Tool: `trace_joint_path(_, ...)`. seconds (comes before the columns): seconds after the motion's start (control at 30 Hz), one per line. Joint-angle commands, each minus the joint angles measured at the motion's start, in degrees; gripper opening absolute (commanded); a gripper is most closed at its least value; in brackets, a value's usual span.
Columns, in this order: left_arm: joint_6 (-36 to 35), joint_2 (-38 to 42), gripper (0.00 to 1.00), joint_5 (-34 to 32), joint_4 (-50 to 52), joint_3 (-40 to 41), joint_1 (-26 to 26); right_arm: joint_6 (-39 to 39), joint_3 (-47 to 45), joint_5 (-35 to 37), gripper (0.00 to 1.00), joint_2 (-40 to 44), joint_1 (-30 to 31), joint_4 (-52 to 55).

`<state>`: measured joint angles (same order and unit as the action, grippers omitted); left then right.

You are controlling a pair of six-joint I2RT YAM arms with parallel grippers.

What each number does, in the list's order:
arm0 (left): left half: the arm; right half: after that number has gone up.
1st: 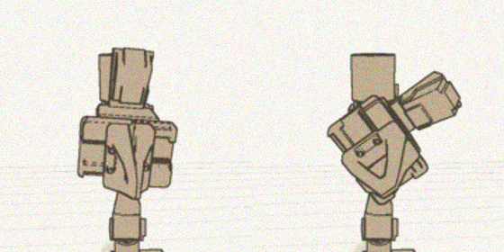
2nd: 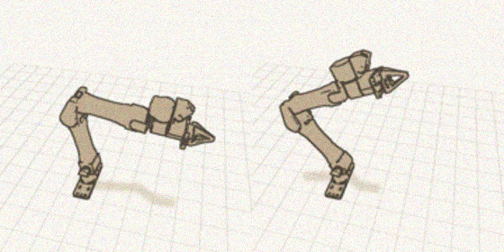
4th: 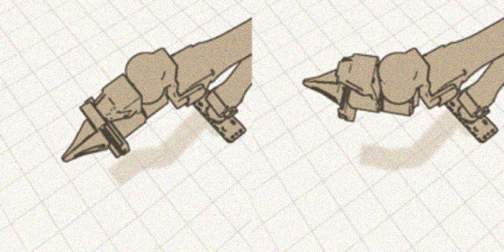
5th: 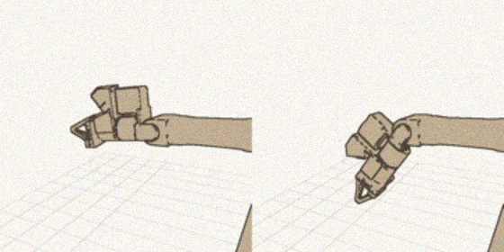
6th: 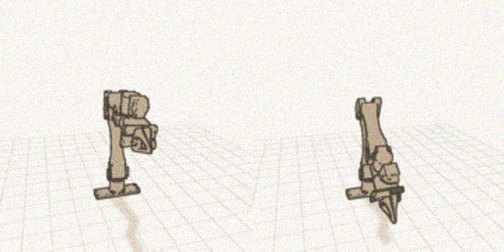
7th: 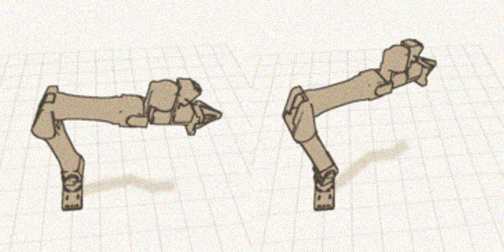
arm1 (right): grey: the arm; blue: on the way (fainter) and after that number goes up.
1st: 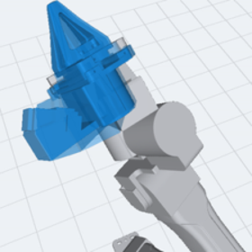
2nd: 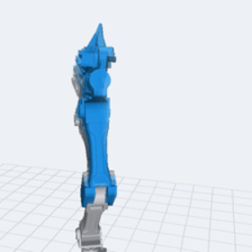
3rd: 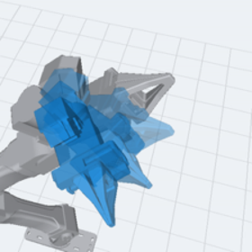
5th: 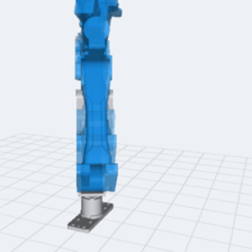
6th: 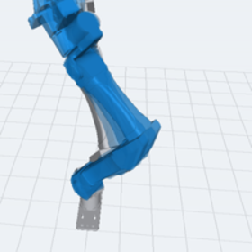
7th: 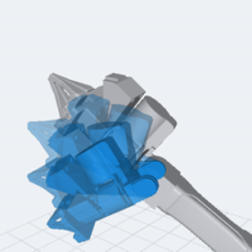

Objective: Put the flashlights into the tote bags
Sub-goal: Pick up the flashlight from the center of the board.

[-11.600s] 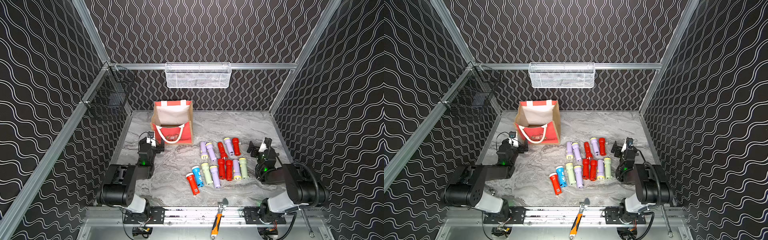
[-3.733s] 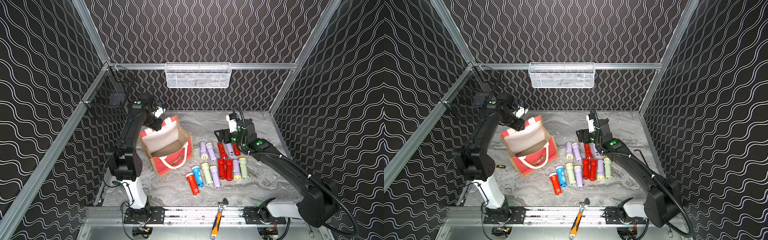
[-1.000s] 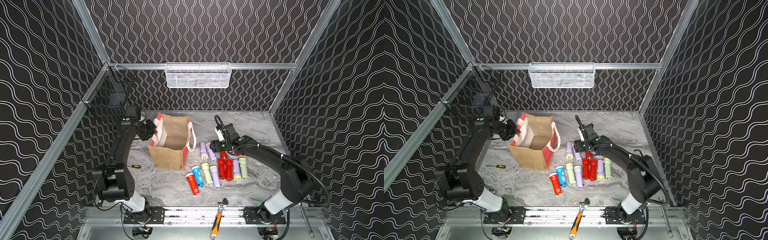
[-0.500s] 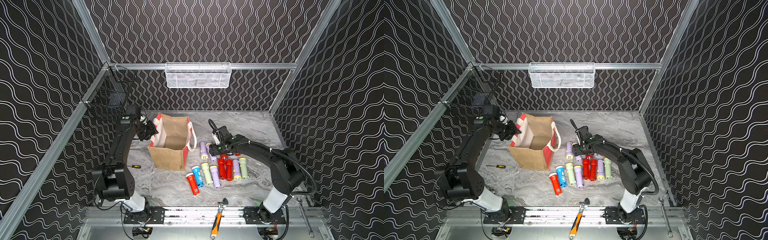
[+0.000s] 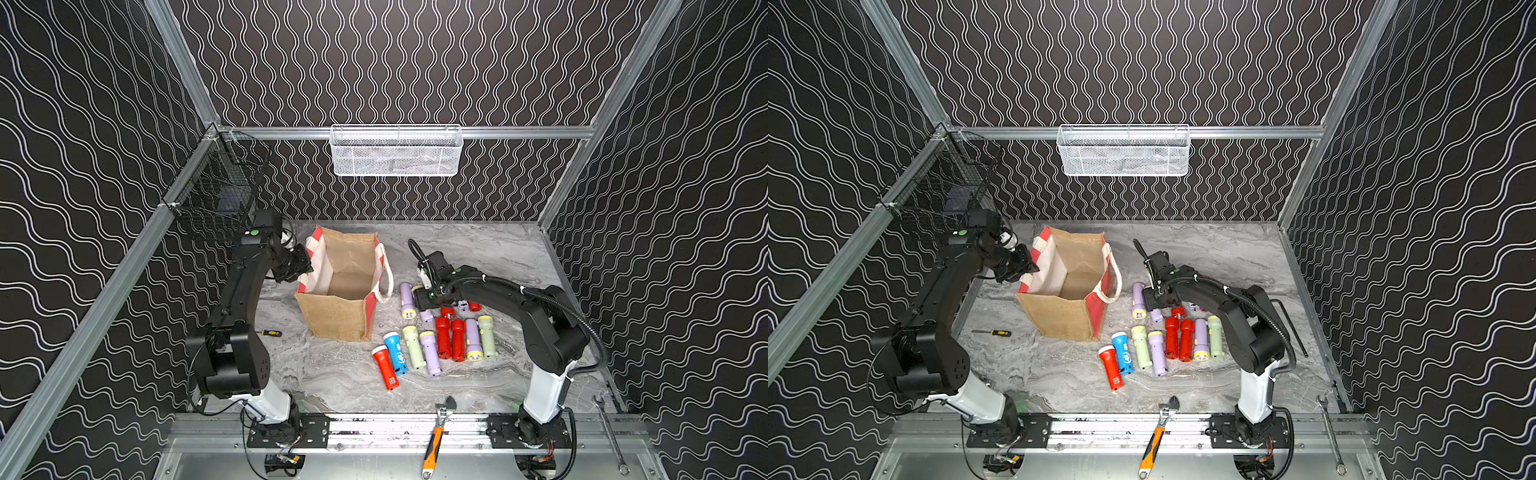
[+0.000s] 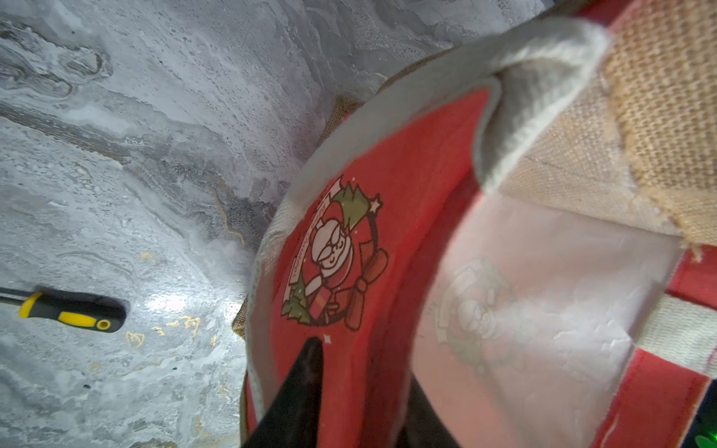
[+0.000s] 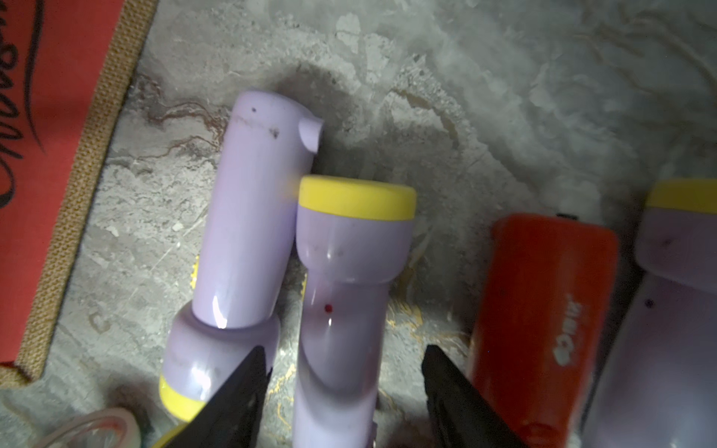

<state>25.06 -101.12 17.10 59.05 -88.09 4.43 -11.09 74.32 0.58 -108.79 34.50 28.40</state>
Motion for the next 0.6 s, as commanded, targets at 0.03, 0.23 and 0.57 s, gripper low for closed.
trace_joint_path(0.03,-2.1,-0.4,0.3,-0.1,0.3,-0.4,0.0,0.2,1.1,0.5,0.63,-2.9,0.4,2.0)
trace_joint_path(0.23,-2.5,0.1,0.3,0.1,0.5,-0.6,-0.1,-0.4,1.2,2.1,0.6,-3.8,0.8,3.1)
trace_joint_path(0.57,-3.0,0.0,0.3,-0.4,1.1,-1.7,-0.6,-0.6,2.0,3.4,0.46,-5.4,1.2,3.4)
